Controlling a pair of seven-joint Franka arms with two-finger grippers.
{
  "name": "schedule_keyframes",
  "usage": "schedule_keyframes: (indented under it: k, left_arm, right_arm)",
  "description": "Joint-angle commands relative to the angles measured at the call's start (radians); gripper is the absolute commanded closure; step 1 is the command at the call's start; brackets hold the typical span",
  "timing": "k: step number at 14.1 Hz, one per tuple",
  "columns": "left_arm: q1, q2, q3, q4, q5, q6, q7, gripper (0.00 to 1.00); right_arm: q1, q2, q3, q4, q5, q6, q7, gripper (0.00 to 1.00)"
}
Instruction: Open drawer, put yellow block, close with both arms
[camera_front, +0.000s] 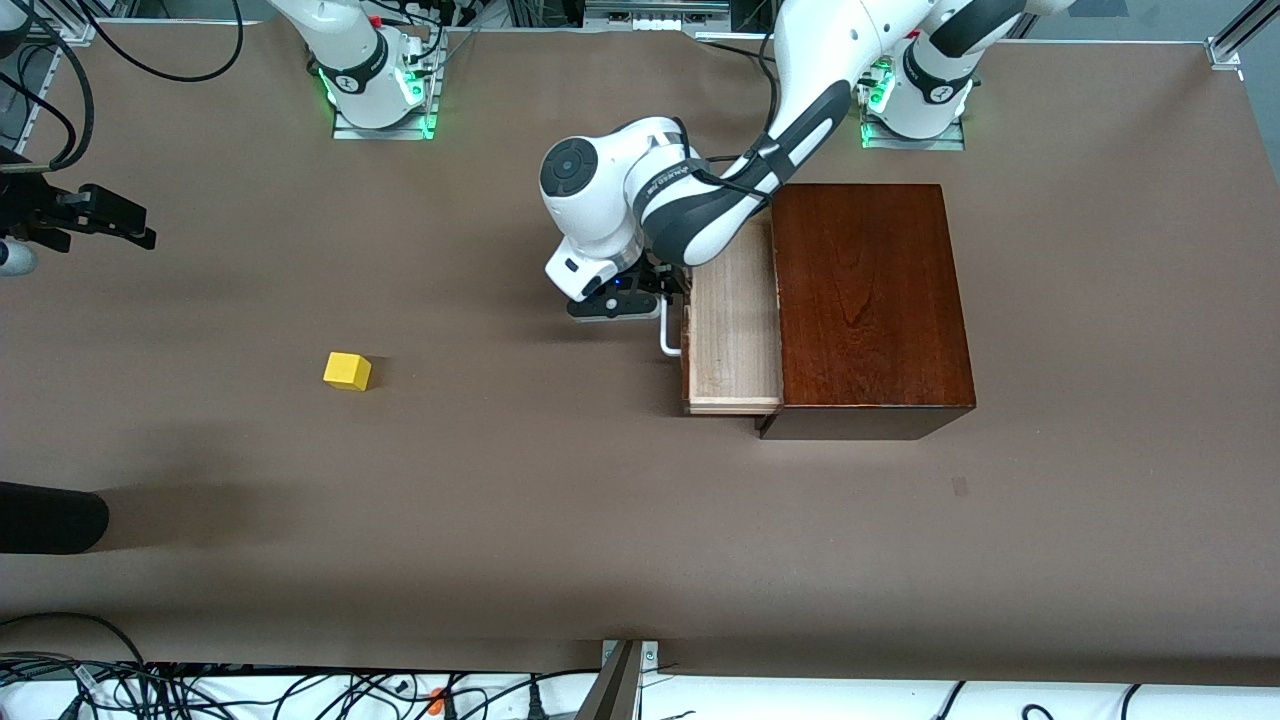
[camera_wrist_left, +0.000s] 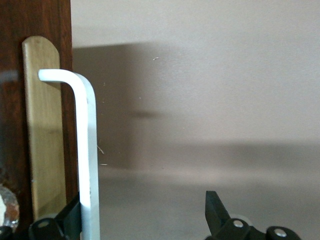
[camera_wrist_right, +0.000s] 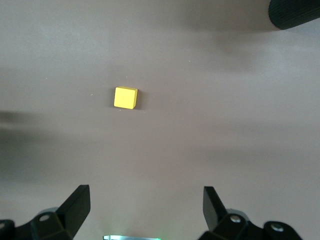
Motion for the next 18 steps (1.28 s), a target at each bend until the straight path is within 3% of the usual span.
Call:
schedule_keyframes:
  k: [1, 6, 9, 13, 16, 18]
  left_arm:
    - [-0.043, 0.057, -0.018, 0.105, -0.011, 0.016, -0.029, 0.00]
    - [-0.052, 0.052, -0.018, 0.120, -0.014, 0.016, -0.041, 0.00]
    - [-0.029, -0.003, -0.023, 0.120, -0.058, 0.002, -0.041, 0.00]
    - [0.050, -0.153, -0.029, 0.096, -0.138, -0.097, -0.018, 0.00]
    - [0.167, -0.326, -0.032, -0.030, -0.240, -0.127, 0.075, 0.00]
    - [0.245, -0.431, -0.032, -0.110, -0.282, -0.134, 0.123, 0.00]
  right_arm:
    - [-0.010, 0.001, 0.007, 0.009, 0.018, -0.011, -0.014, 0.00]
    - [-0.010, 0.001, 0.007, 0.011, 0.018, -0.011, -0.013, 0.00]
    - [-0.010, 0.003, 0.007, 0.011, 0.018, -0.009, -0.011, 0.00]
    - [-0.012, 0.013, 0.007, 0.011, 0.031, 0.000, -0.016, 0.00]
    - [-0.002, 0.069, 0.016, 0.012, 0.033, 0.009, -0.010, 0.00]
    - [0.030, 0.156, 0.027, 0.007, 0.030, 0.047, -0.003, 0.00]
